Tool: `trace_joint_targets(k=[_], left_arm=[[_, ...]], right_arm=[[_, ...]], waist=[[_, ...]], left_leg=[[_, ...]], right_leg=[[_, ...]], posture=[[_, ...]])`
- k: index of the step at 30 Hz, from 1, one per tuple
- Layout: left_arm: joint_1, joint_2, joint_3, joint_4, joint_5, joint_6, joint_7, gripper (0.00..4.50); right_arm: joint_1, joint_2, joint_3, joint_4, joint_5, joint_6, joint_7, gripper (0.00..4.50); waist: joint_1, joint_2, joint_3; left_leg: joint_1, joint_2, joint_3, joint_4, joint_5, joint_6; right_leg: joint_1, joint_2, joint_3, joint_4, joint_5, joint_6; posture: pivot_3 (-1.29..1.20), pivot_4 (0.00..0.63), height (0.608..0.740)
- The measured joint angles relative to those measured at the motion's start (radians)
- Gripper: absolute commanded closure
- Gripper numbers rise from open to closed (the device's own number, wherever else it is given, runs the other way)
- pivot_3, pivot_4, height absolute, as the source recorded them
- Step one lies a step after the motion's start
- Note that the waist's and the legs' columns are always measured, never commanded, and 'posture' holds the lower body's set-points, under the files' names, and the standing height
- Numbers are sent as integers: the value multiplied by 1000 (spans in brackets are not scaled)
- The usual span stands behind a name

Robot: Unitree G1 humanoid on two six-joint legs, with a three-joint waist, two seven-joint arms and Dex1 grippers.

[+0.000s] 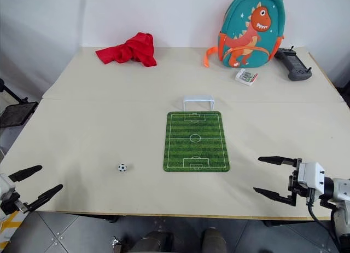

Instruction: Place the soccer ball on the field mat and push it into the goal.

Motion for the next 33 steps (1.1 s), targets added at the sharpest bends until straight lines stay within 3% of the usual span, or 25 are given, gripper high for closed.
trace_joint_targets(k=[7,13,23,33], left_arm=[[-25,-7,-33,-53,-68,75,-29,22],[-20,-1,-44,-9,-106,114,-130,22],[-166,-69,-222,-214,-158,257,-106,22],[-342,-168,-430,-99,-31,238,-48,22]], right_arm=[[-19,28,40,-55,100,52,-1,0],[-17,153,71,-315,271,250,-49,0],[-10,171,59,-277,238,206,-7,0],[33,180,54,-243,235,151,2,0]], waist=[[-2,0,0],[0,0,0],[26,0,0],[15,0,0]], left_leg=[[0,1,1,0,0,-1],[-2,3,1,0,-2,-2],[-2,2,3,1,-2,-1],[-1,4,7,1,-2,-2]], right_leg=[[-2,1,1,1,0,0],[-5,3,2,5,0,0],[-5,3,3,4,1,0],[-8,5,6,8,1,0]], posture=[[0,150,740],[0,150,740],[0,150,740],[0,150,740]])
